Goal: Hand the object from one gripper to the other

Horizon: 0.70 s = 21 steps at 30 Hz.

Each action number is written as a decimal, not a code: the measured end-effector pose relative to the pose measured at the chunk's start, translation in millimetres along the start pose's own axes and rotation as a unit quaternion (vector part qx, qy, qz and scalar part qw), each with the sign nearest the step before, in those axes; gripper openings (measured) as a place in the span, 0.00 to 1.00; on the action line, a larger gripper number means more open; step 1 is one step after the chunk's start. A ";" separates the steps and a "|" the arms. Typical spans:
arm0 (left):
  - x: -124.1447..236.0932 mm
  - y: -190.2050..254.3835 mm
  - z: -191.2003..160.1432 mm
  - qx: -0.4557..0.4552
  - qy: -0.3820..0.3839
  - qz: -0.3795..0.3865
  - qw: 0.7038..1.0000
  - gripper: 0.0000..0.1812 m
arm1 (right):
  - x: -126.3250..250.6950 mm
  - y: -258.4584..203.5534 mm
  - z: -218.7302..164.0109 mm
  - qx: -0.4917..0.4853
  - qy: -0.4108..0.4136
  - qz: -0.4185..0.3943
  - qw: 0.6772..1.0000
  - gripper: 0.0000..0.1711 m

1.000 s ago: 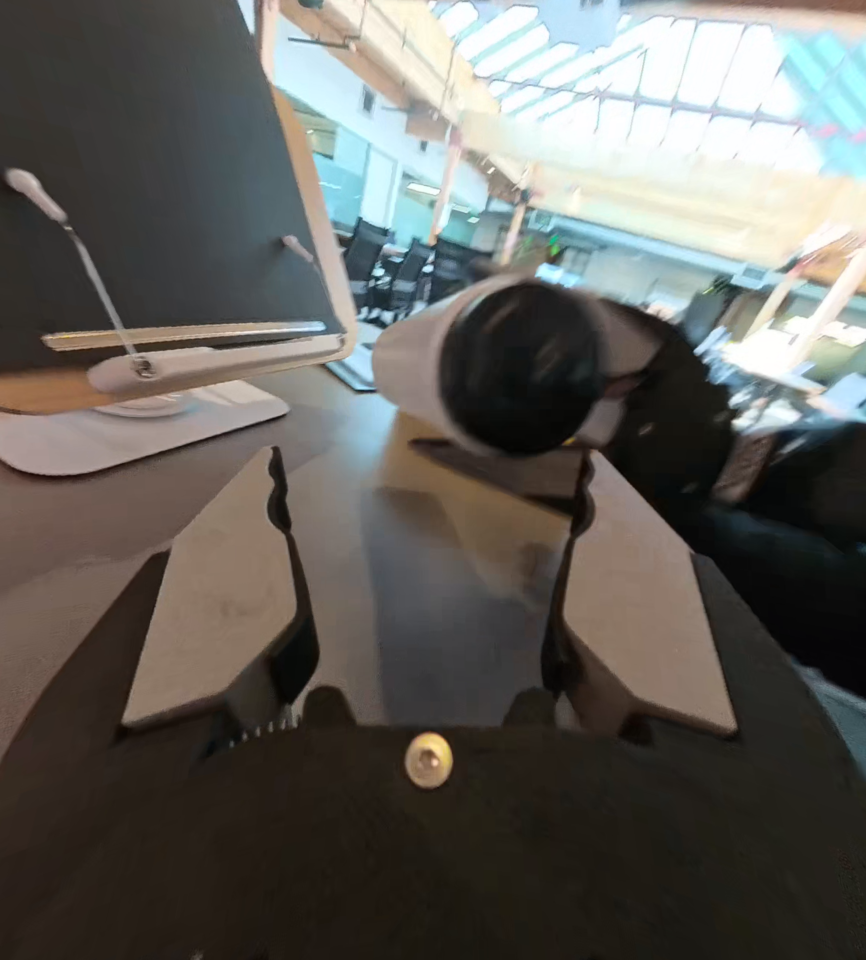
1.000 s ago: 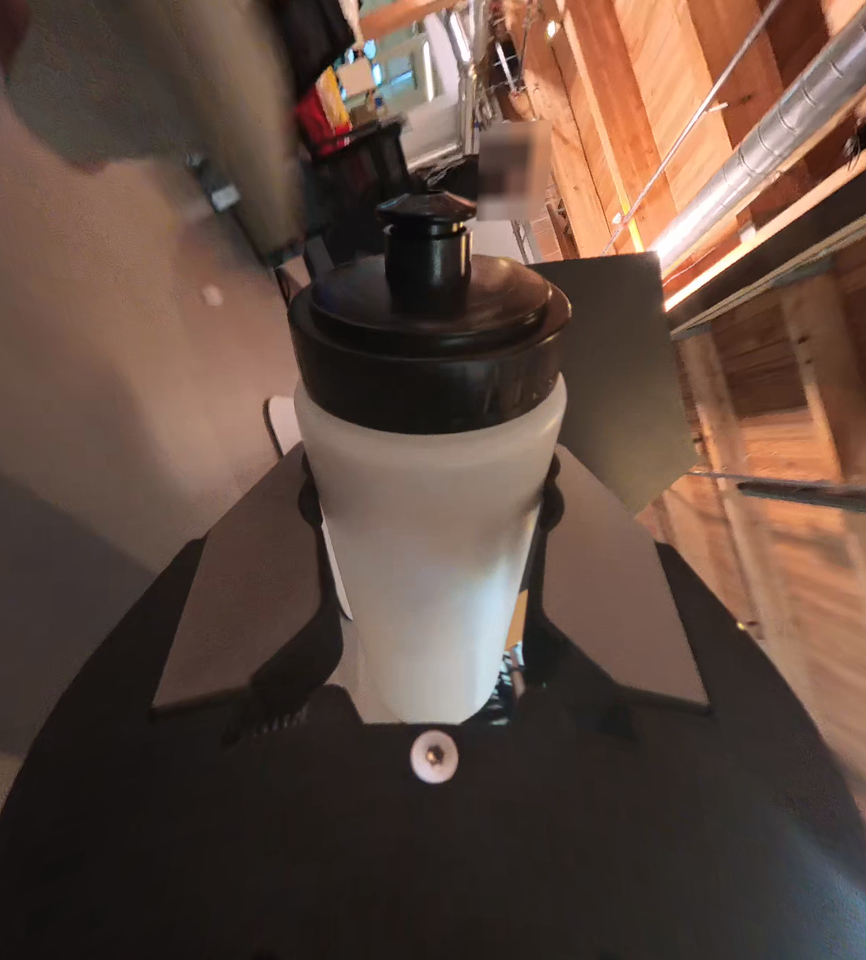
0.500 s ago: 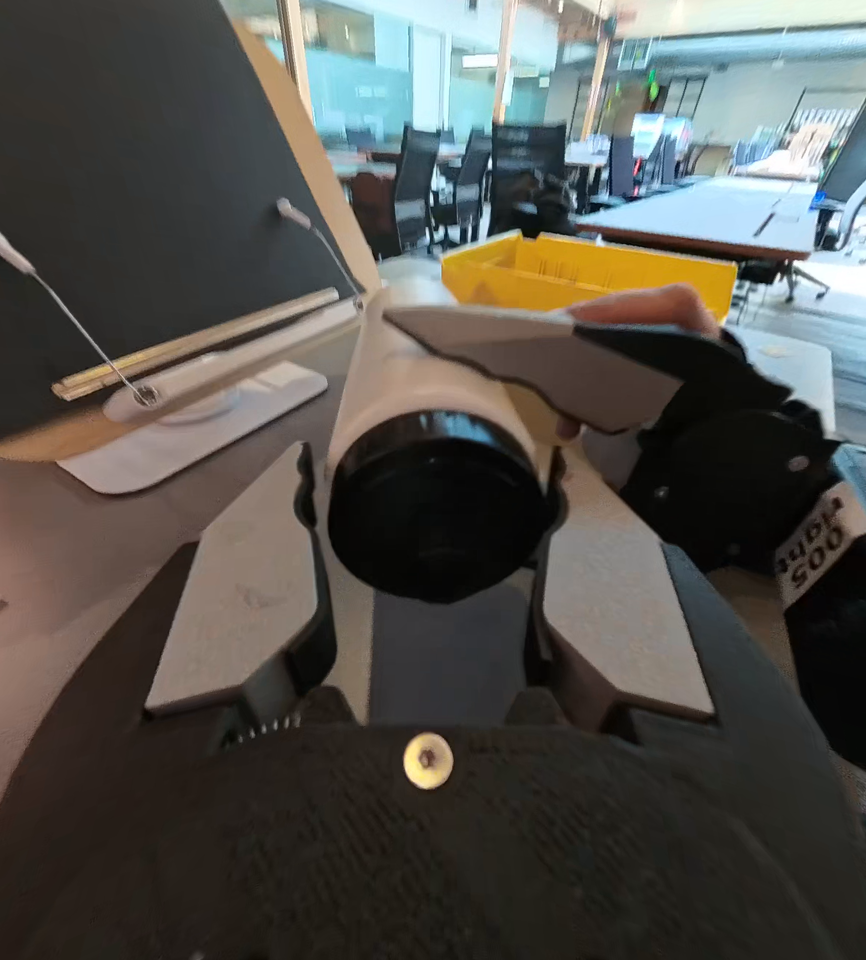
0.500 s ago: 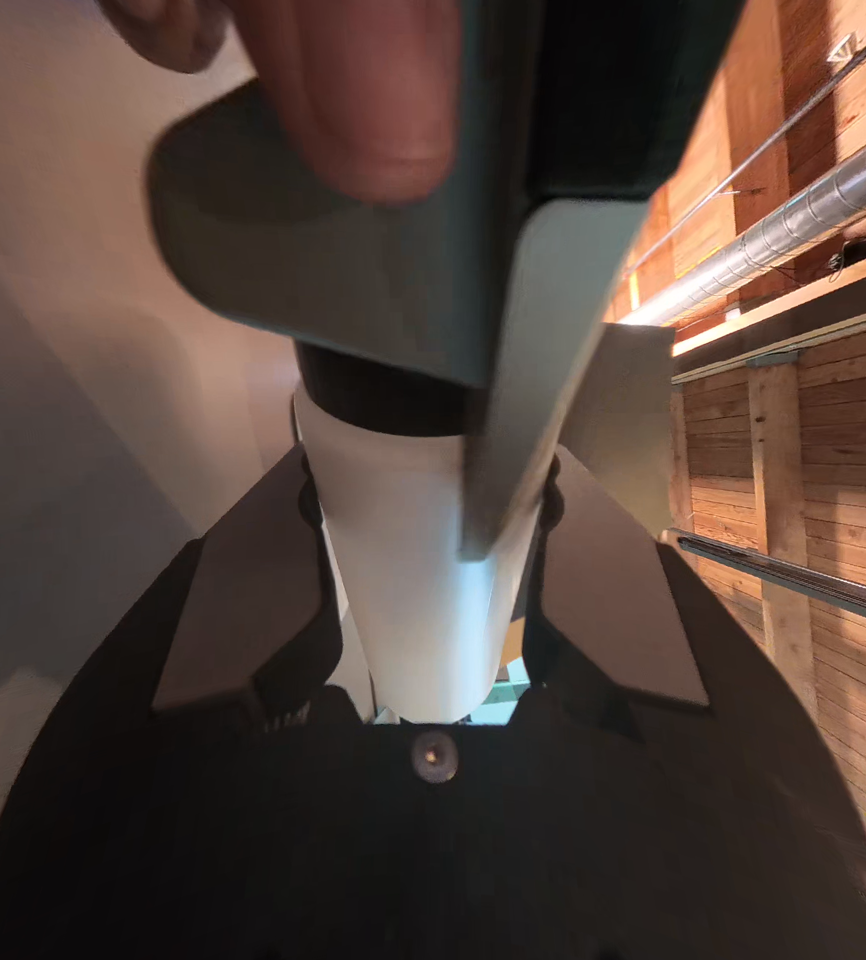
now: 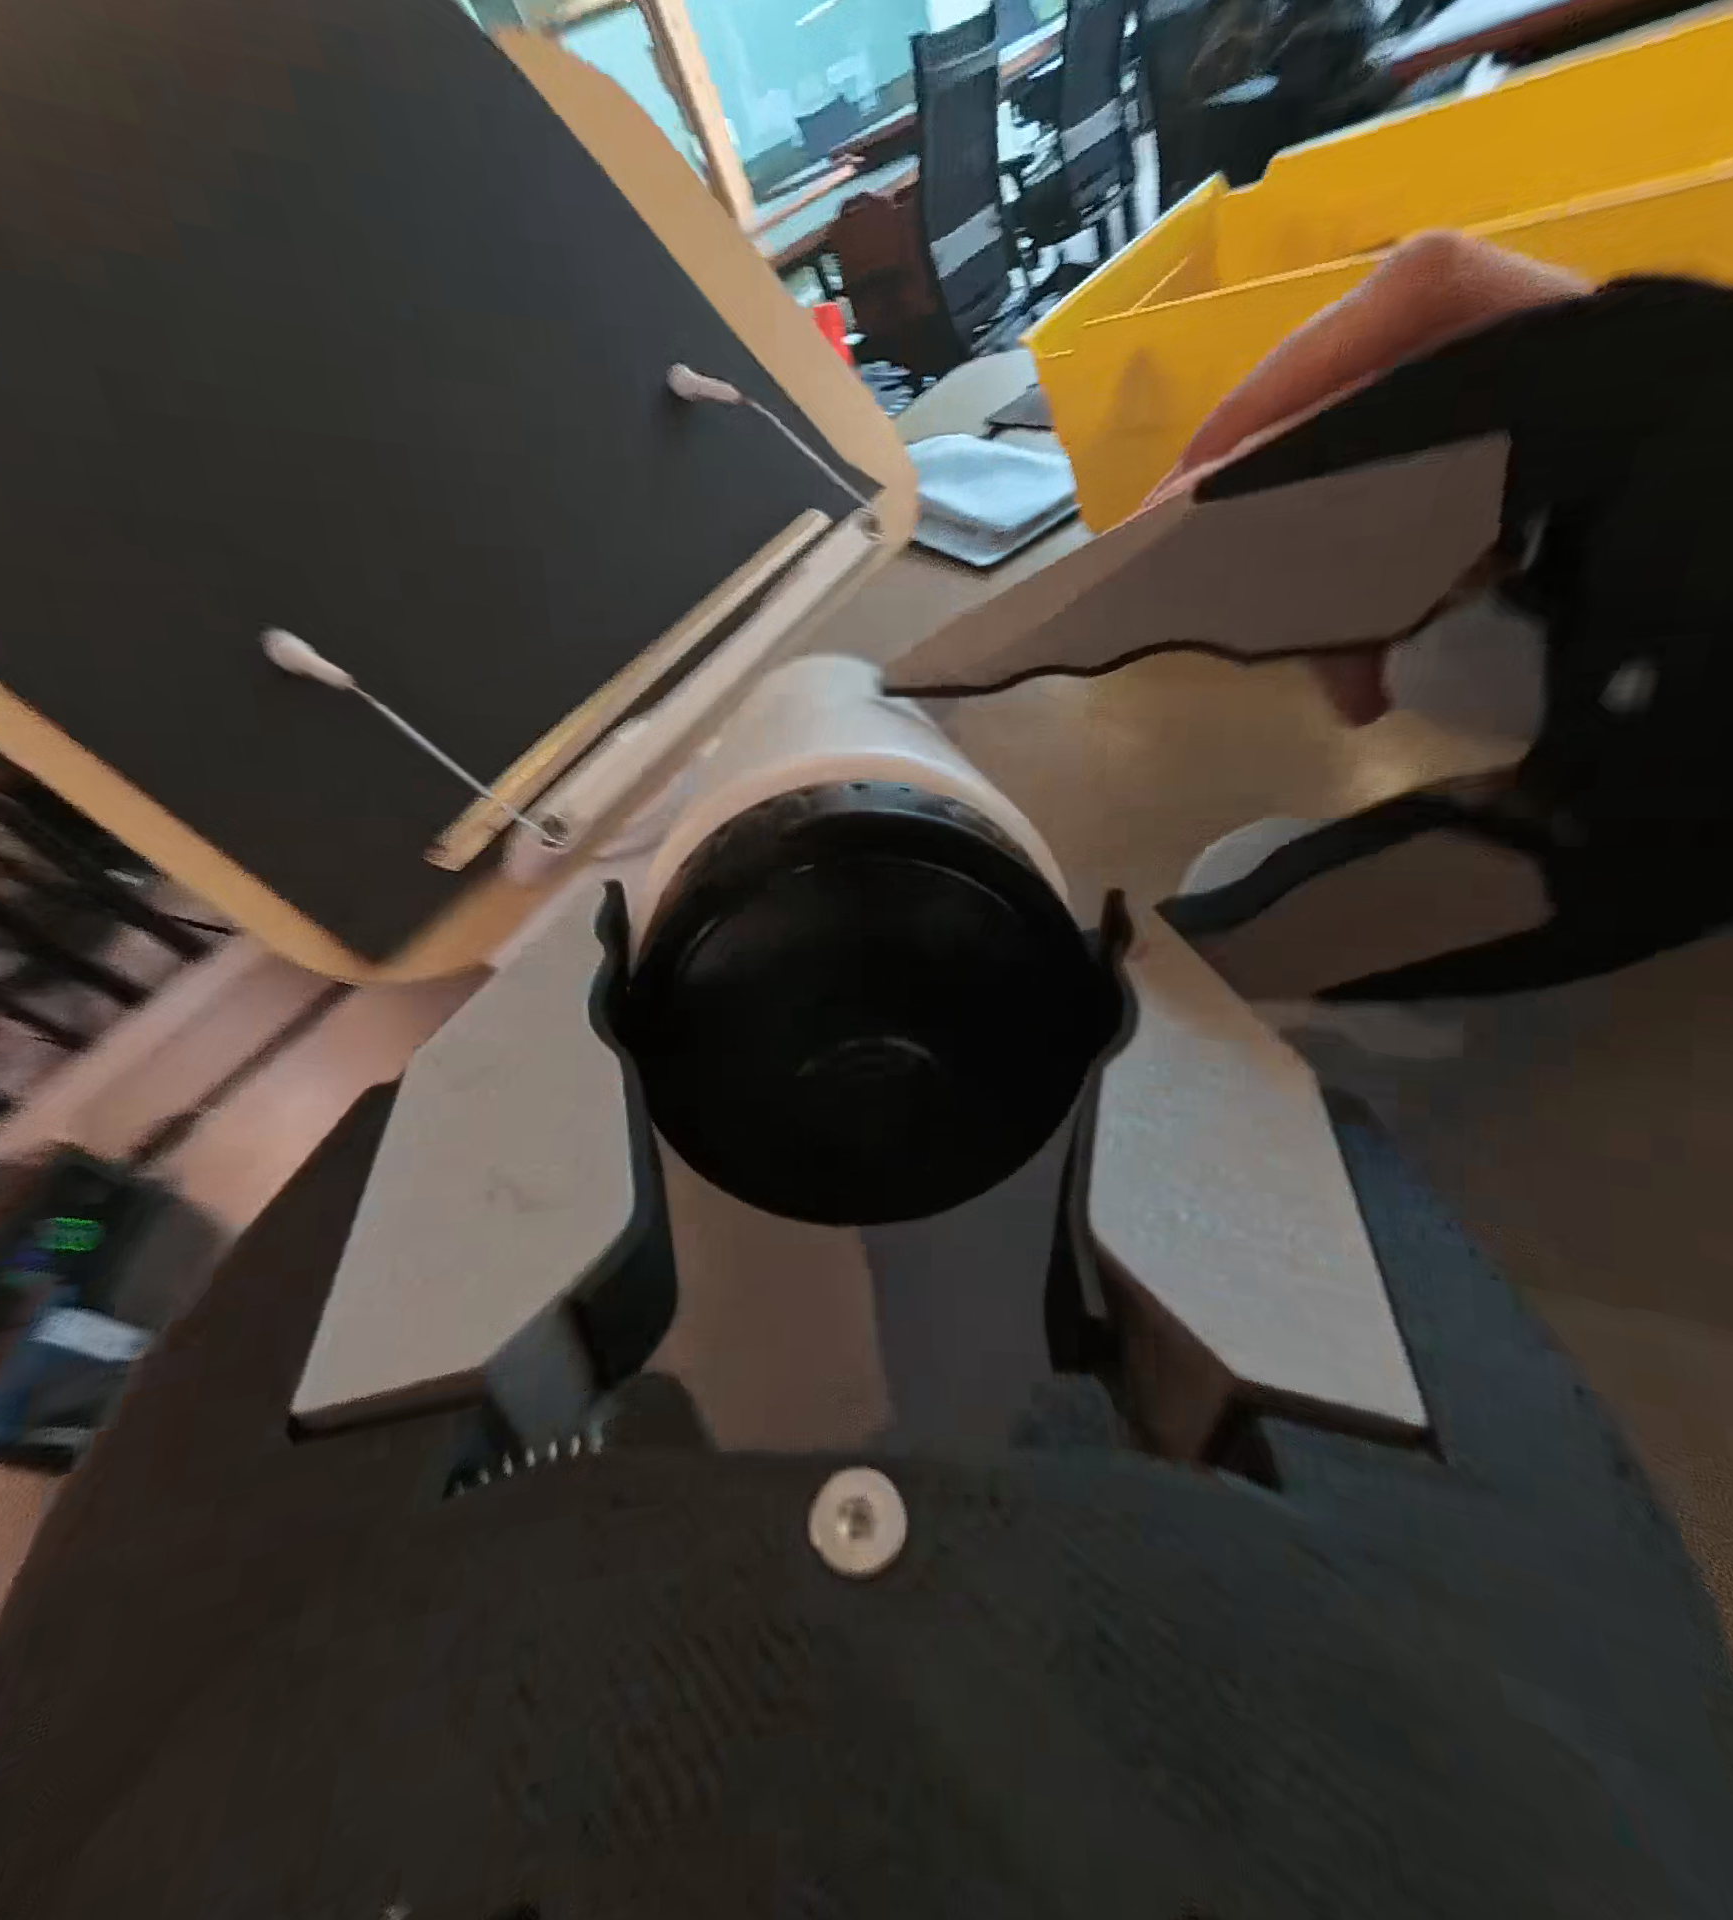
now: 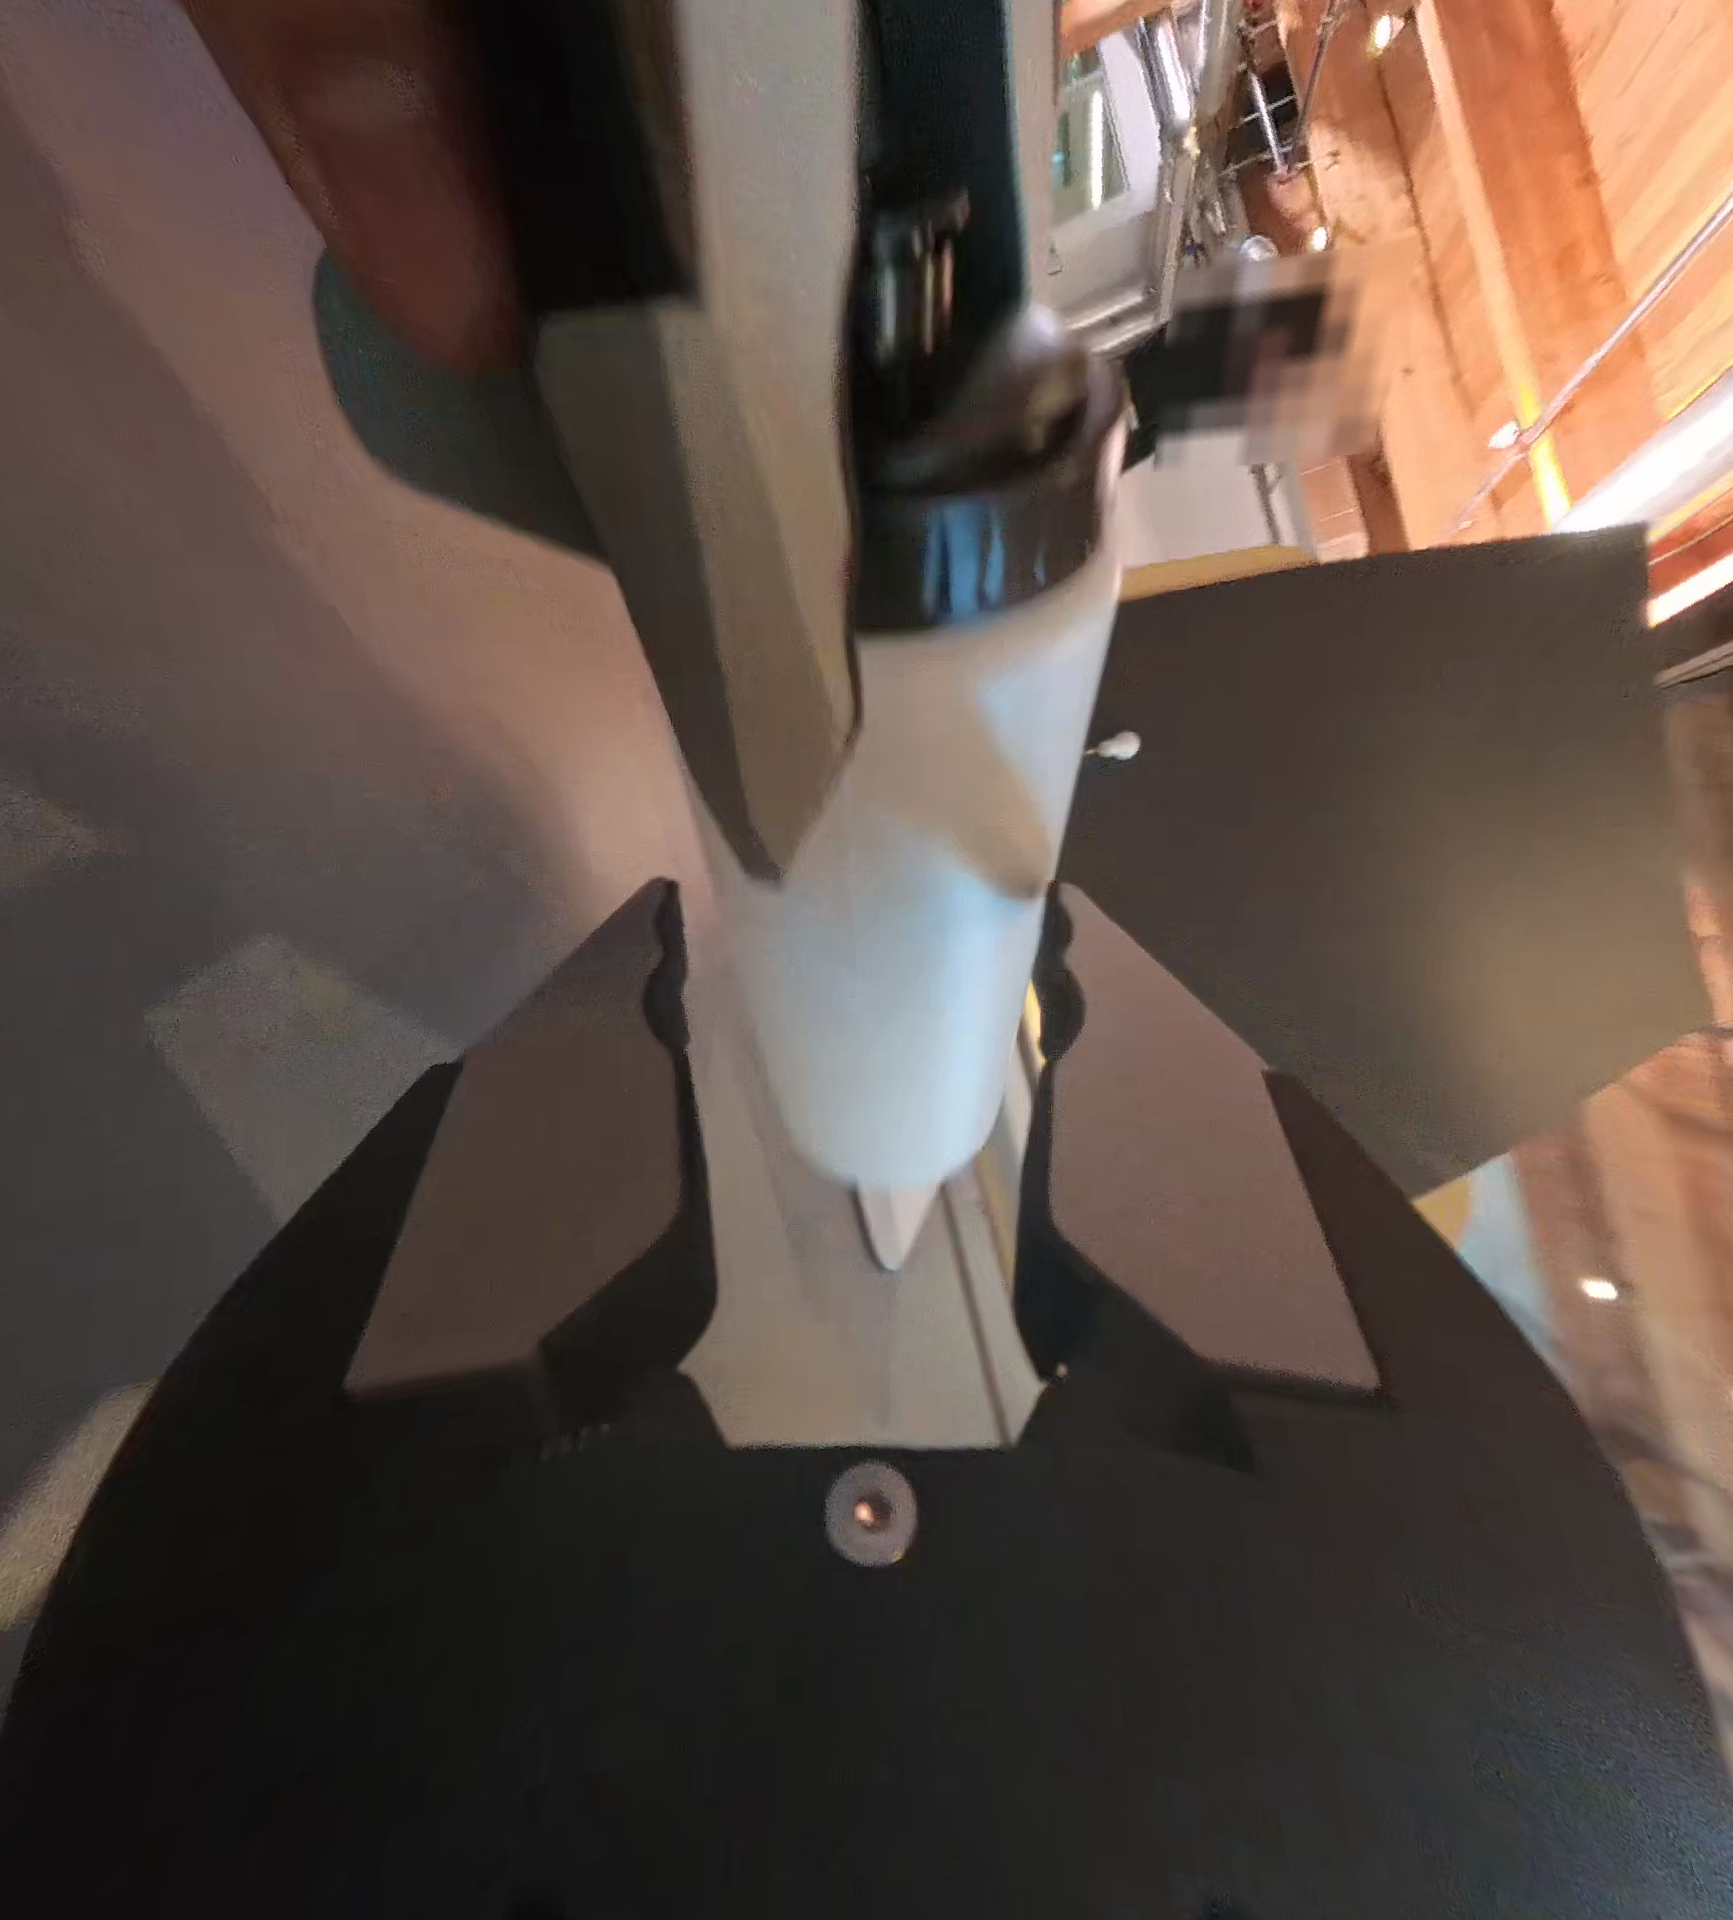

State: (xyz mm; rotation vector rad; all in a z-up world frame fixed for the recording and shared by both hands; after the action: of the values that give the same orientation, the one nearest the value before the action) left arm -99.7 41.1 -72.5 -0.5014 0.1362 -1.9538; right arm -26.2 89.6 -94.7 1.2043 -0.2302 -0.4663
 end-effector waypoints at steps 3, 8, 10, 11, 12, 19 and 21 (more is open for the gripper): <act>15.1 -1.9 13.0 -0.137 -0.021 0.040 0.990 0.49 | 5.2 8.8 -13.8 -0.115 0.004 0.038 0.993 0.36; 26.8 10.7 19.1 -0.328 -0.095 0.081 0.936 0.48 | 8.6 20.9 -25.4 -0.392 0.015 0.189 0.900 0.40; 35.1 15.3 22.1 -0.362 -0.089 0.095 0.923 0.49 | 11.2 28.0 -22.0 -0.492 0.036 0.246 0.835 0.42; 39.7 17.5 23.6 -0.392 -0.089 0.109 0.909 0.48 | 13.2 30.7 -19.9 -0.530 0.049 0.275 0.800 0.43; 42.9 21.0 23.9 -0.422 -0.094 0.115 0.894 0.48 | 14.9 32.3 -18.3 -0.564 0.059 0.302 0.766 0.44; 50.1 63.9 24.9 -0.598 -0.103 0.095 0.789 0.48 | 20.3 20.2 -5.5 -0.663 0.077 0.475 0.573 0.45; 53.6 77.6 27.4 -0.633 -0.086 0.090 0.764 0.48 | 21.2 20.1 -2.0 -0.680 0.086 0.500 0.529 0.48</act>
State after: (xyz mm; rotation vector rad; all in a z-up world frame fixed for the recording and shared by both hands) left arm -41.6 -36.6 -57.1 -1.4537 1.3853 -1.3552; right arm -2.1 87.1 -78.1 -0.5714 -0.2493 0.5284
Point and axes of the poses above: each gripper's, where its closed fingertips meet, x back along the fingers, z out of its top, y = z × x across the jaws, the point moved 6 cm from there along x, back along the fingers, and after that the axes turned 11 degrees about -z, right-handed, at the moved point
